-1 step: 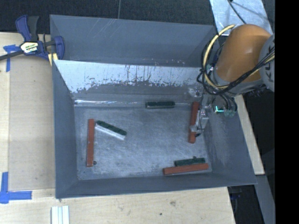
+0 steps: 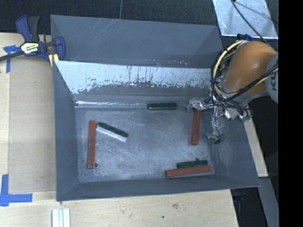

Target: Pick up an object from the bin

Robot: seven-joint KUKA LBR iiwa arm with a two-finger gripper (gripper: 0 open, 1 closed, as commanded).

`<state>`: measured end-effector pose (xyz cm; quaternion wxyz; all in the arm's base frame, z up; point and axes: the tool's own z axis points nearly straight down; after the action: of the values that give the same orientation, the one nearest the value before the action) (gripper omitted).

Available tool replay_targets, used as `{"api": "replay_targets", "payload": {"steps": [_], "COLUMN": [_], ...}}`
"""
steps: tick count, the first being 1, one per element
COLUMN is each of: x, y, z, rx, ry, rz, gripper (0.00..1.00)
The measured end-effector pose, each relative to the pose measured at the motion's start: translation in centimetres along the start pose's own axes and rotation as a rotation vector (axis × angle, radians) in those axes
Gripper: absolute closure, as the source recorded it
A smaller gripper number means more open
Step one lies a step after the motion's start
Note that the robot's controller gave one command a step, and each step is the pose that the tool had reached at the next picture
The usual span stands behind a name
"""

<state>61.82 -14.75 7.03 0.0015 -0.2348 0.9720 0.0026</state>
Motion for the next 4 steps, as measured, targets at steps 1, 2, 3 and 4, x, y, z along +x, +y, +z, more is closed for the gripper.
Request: {"api": "replay_targets", "payload": {"steps": [1, 2, 3, 4], "x": [-0.98, -1.05, -1.08, -1.11], "y": [2.66, 2.69, 2.68, 2.65], "z": [0.0, -0.03, -0.07, -0.1], "rx": [0.0, 0.0, 0.001, 0.001], "ry": [0.004, 0.004, 0.004, 0.004], "rz": [-0.465, -0.464, -0.46, -0.456], "gripper": [0.0, 0.0, 0.0, 0.0]}}
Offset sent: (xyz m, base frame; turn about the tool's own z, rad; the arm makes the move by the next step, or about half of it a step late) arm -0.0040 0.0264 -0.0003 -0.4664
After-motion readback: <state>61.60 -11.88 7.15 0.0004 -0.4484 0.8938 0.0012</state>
